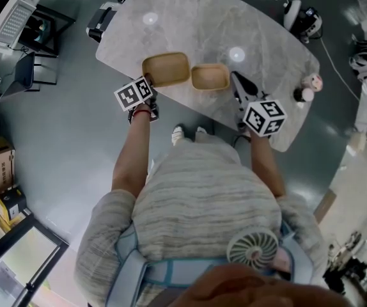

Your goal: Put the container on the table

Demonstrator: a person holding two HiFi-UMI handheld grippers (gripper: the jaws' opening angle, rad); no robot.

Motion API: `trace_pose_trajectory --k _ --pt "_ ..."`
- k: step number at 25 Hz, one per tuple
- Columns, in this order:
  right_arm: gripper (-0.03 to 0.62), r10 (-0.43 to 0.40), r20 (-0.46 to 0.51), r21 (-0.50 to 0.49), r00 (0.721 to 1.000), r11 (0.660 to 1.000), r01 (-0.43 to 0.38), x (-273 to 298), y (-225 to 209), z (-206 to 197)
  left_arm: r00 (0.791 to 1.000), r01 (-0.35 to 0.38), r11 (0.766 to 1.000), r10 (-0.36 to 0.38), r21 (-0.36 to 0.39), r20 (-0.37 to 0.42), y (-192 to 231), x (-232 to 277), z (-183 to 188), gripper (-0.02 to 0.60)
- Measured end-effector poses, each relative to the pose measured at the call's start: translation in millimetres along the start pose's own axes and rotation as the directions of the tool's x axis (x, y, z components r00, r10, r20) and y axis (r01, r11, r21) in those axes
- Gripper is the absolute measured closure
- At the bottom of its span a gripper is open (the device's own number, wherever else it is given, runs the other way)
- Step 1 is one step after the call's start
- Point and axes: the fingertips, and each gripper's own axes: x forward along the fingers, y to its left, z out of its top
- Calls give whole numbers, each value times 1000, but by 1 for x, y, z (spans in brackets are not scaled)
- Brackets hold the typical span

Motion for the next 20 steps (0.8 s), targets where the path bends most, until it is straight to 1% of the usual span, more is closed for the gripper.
trace_pose_trajectory --k 6,9,12,16,20 --pt "591 -12 -3 5 1000 1000 12 1 -2 0 998 -21 998 18 -52 -53 17 20 -14 545" --pt "591 -17 -13 4 1000 1000 18 1 -3 -2 996 -41 995 32 -92 -88 28 33 -23 545" --pt "591 -21 -26 7 999 1000 22 1 -4 -6 992 -52 985 33 -163 -118 37 46 -34 545" --pt "591 -22 -32 15 999 1000 23 6 -4 -10 989 -67 965 30 -255 -143 47 61 -44 545" --pt "591 -20 -39 13 999 1000 21 10 -2 -13 983 -92 955 42 -282 -177 53 74 -54 545"
